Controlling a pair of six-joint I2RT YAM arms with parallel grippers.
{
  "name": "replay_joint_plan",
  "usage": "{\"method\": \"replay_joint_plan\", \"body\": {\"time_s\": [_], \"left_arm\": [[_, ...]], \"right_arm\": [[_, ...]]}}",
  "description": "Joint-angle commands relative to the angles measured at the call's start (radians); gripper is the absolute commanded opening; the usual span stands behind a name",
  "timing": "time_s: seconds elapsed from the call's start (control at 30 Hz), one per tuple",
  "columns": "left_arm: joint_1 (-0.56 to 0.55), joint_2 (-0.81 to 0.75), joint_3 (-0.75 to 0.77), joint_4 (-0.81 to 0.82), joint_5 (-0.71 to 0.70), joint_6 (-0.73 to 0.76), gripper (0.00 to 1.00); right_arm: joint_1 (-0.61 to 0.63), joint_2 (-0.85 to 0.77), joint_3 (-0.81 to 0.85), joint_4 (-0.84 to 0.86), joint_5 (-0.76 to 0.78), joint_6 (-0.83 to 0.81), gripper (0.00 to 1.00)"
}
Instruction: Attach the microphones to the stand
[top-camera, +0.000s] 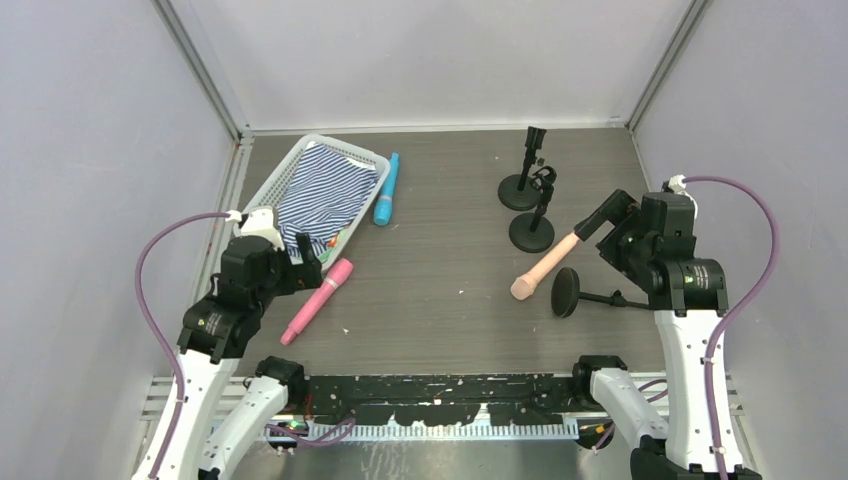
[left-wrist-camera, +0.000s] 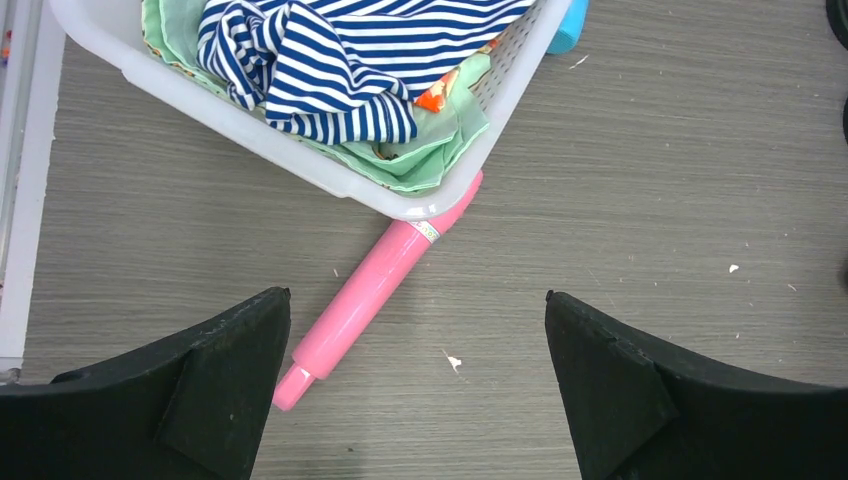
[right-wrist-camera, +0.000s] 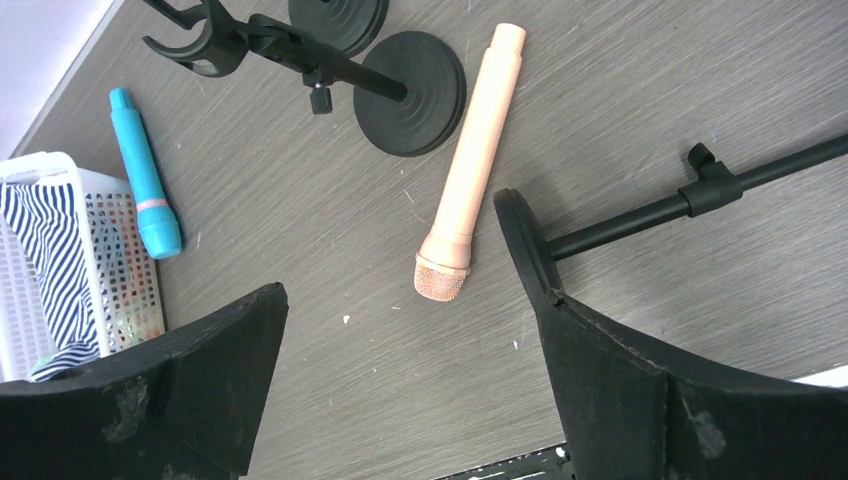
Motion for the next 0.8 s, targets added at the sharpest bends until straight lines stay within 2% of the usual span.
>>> {"method": "replay_joint_plan", "body": {"time_s": [0.0, 0.43, 0.57, 0.77], "left_arm": [[0.007, -0.001, 0.011, 0.011, -0.016, 0.009, 1.00], [0.007, -0.011, -0.001, 0.014, -0.023, 0.007, 1.00], [0.007, -0.014, -0.003, 0.015, -0.021, 0.007, 1.00], [0.007, -0.018, -0.005, 0.017, -0.017, 0.008, 1.00]], "right_arm": [[-0.005, 0.003, -0.020, 0.035, 0.010, 0.064, 1.00], [-0.005, 0.025, -0.077, 0.028, 0.075, 0.206, 1.00], [-0.005, 0.042, -0.096, -0.037, 0.199, 0.307, 1.00], [-0.006, 0.060, -0.182, -0.017, 0.262, 0.451, 1.00]]}}
